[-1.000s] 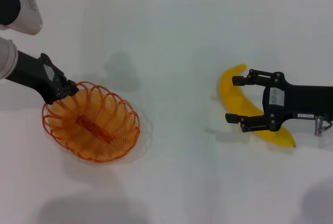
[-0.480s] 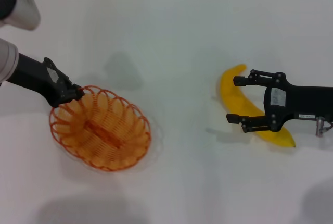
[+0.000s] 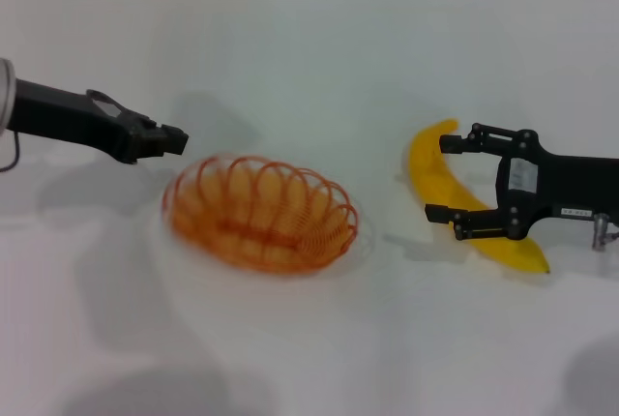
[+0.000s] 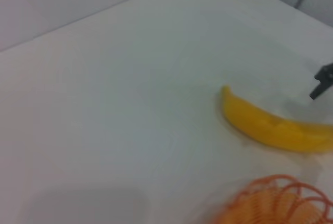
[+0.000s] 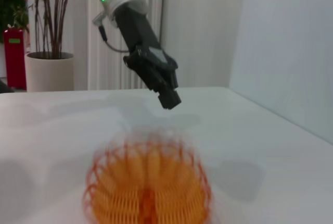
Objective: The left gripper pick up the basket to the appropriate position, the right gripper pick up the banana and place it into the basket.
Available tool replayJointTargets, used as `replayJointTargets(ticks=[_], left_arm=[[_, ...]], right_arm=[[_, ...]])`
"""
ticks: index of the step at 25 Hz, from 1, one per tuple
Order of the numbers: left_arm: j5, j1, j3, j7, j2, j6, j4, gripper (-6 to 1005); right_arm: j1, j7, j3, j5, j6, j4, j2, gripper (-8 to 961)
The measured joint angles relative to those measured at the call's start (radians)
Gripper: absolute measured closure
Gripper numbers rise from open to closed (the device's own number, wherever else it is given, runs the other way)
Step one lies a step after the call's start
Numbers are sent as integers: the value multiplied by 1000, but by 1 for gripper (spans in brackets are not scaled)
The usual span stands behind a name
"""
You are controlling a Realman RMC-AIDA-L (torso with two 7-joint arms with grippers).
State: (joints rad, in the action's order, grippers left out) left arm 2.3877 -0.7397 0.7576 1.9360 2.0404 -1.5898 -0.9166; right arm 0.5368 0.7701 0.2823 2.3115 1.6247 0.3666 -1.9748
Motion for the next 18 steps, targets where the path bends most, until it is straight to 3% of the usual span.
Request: replayJointTargets(ticks=[8, 18], left_arm=[[6, -36, 11, 49, 1, 122, 135, 934], [10, -44, 11, 48, 0, 132, 144, 933]], right_arm=[[4, 0, 0, -15, -1, 0, -1, 64], [4, 0, 0, -16, -2, 0, -1, 65]])
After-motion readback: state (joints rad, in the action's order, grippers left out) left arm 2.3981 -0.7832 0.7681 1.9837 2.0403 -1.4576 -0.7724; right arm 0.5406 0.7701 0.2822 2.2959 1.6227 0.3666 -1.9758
